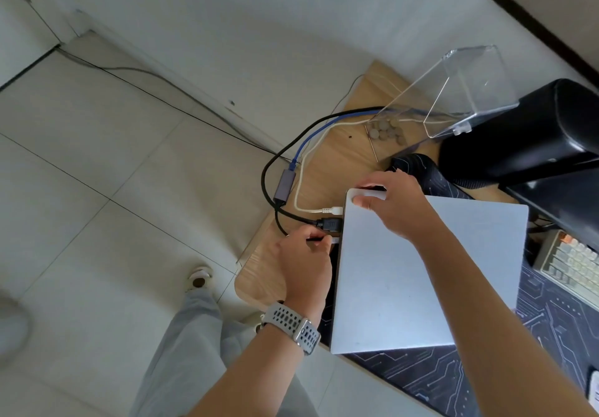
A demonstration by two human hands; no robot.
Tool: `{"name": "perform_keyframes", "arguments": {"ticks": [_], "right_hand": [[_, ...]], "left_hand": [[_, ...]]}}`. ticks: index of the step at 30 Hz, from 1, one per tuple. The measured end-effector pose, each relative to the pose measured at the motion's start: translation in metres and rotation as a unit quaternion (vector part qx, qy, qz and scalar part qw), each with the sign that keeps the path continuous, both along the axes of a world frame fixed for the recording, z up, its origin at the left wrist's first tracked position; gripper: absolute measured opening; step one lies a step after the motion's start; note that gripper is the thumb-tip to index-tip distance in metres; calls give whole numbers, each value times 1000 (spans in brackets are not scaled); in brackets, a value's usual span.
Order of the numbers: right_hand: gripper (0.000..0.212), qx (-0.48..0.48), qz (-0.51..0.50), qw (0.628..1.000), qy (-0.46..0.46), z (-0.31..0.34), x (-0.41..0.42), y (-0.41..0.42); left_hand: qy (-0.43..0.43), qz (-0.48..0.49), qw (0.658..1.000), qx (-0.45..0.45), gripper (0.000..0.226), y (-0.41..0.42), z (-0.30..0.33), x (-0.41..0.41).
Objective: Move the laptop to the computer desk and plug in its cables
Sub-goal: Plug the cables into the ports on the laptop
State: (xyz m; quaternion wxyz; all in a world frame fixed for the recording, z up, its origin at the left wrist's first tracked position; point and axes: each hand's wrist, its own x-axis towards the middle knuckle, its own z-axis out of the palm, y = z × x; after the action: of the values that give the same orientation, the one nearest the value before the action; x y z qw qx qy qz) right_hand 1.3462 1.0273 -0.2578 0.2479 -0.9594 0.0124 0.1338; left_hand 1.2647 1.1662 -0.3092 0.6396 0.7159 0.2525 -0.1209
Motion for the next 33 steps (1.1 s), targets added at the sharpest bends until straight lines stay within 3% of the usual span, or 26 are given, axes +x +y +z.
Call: {"name": "perform_keyframes", "arguments": {"ticks": [7,9,12,15,18,22,24,26,28,33], "right_hand": [[23,20,-12,999,22,1,1,-1],[25,20,-5,1000,23,2,1,-1],[29,15,-2,1000,26,6,-1,-1],[32,-8,-3,999,32,9,-1,2],[38,7,-7,1000,-5,16,-3,7],[50,95,-97,989,-65,38,1,19],[49,151,-146,973,-92,45,7,29],[46,216,-192,953,-95,49,16,46],[43,256,-226,935,-91,47,32,67],[37,301,-336,883,-127,40,83,123]], "left_hand": [[12,-3,1000,-17,31,1,0,2],[-27,-45,998,21,27,6,1,1],[-97,-101,981,137,3,17,5,-5],[-119,-74,974,179,11,34,8,-8],[-128,-38,981,139,28,62,19,11],[-104,-45,987,113,46,111,38,72],[-90,-46,994,36,52,135,45,108],[-78,-78,989,-94,44,153,50,142],[-77,-148,971,-170,32,166,55,175],[-66,-270,942,-191,34,191,52,259]]}}
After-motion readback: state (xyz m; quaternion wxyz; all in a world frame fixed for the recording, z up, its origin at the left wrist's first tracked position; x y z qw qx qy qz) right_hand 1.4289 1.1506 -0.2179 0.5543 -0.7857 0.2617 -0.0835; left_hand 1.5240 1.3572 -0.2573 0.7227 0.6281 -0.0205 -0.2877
